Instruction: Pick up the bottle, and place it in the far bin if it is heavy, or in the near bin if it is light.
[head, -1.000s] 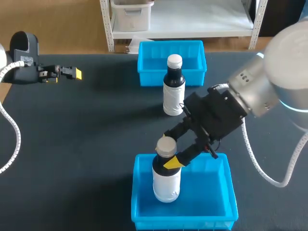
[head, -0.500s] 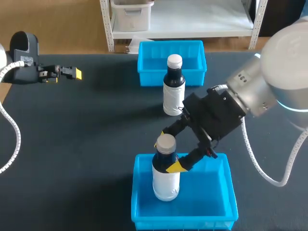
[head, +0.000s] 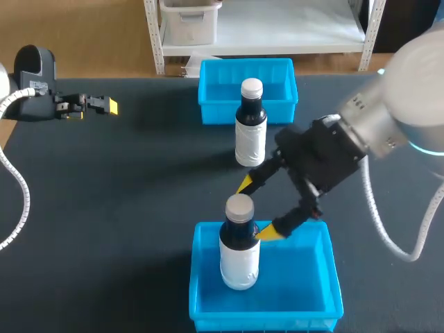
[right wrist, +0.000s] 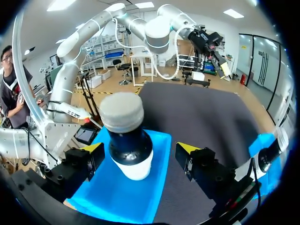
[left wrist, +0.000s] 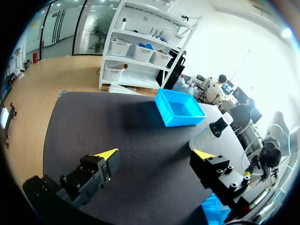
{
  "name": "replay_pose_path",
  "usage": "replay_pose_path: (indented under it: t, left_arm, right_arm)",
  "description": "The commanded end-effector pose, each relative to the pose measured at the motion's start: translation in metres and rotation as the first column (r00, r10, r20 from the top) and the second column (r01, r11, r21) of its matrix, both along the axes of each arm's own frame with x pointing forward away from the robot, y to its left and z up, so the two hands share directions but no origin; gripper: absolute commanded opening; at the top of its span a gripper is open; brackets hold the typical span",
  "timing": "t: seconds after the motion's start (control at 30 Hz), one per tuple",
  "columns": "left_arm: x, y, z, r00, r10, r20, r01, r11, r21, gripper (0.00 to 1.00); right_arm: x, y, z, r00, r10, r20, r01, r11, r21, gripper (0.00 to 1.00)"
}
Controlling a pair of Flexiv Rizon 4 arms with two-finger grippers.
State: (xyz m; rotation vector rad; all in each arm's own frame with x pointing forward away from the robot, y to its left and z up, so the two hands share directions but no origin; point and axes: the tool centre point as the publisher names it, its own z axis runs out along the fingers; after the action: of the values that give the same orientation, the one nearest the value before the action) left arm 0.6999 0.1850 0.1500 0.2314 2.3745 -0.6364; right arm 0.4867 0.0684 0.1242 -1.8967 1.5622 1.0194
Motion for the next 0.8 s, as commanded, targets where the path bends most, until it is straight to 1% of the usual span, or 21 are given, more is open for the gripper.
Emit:
replay_pose_path:
  t: [0.03,0.13,0.23,0.37,0.4,0.43,0.5,0.6,0.63,0.67,0.73,0.8]
  left_arm:
    - [0.0,0.0,0.0,1.0,0.0,0.0,0.0,1.0,0.0,1.0]
    - [0.0,0.0,0.0,1.0,0.0,0.0,0.0,1.0,0.0,1.0]
    - [0.0,0.0,0.0,1.0,0.0,0.0,0.0,1.0,0.0,1.0]
    - [0.0,0.0,0.0,1.0,0.0,0.0,0.0,1.0,0.0,1.0]
    - [0.0,0.0,0.0,1.0,0.0,0.0,0.0,1.0,0.0,1.0]
    - [0.0,0.0,0.0,1.0,0.0,0.0,0.0,1.0,0.0,1.0]
    - [0.0,0.0,0.0,1.0,0.0,0.0,0.0,1.0,0.0,1.0]
    - [0.0,0.0,0.0,1.0,0.0,0.0,0.0,1.0,0.0,1.0]
    - [0.0,0.0,0.0,1.0,0.0,0.0,0.0,1.0,0.0,1.0]
    - [0.0,0.0,0.0,1.0,0.0,0.0,0.0,1.0,0.0,1.0]
    - [0.0,0.0,0.0,1.0,0.0,0.0,0.0,1.0,0.0,1.0]
    - [0.0,0.0,0.0,1.0,0.0,0.0,0.0,1.0,0.0,1.0]
  right_arm:
    - [0.015,-0.03,0.006,0.999,-0.048,0.015,0.048,0.999,-0.016,1.0]
    - [0.032,-0.048,0.007,0.994,-0.102,0.032,0.103,0.994,-0.034,1.0]
    - [0.059,-0.071,0.009,0.984,-0.174,0.045,0.176,0.983,-0.046,1.0]
    - [0.096,-0.093,0.012,0.961,-0.269,0.059,0.271,0.961,-0.045,1.0]
    - [0.112,-0.1,0.013,0.951,-0.301,0.07,0.304,0.951,-0.046,1.0]
    - [0.118,-0.102,0.014,0.947,-0.312,0.074,0.315,0.948,-0.046,1.0]
    - [0.141,-0.107,0.014,0.934,-0.349,0.08,0.353,0.935,-0.041,1.0]
    - [0.171,-0.109,0.013,0.918,-0.386,0.089,0.39,0.92,-0.035,1.0]
    - [0.177,-0.109,0.012,0.917,-0.389,0.091,0.394,0.919,-0.034,1.0]
    - [0.188,-0.109,0.012,0.915,-0.394,0.09,0.397,0.917,-0.026,1.0]
    - [0.203,-0.108,0.01,0.913,-0.397,0.09,0.4,0.916,-0.022,1.0]
    - [0.216,-0.106,0.008,0.914,-0.396,0.088,0.399,0.917,-0.017,1.0]
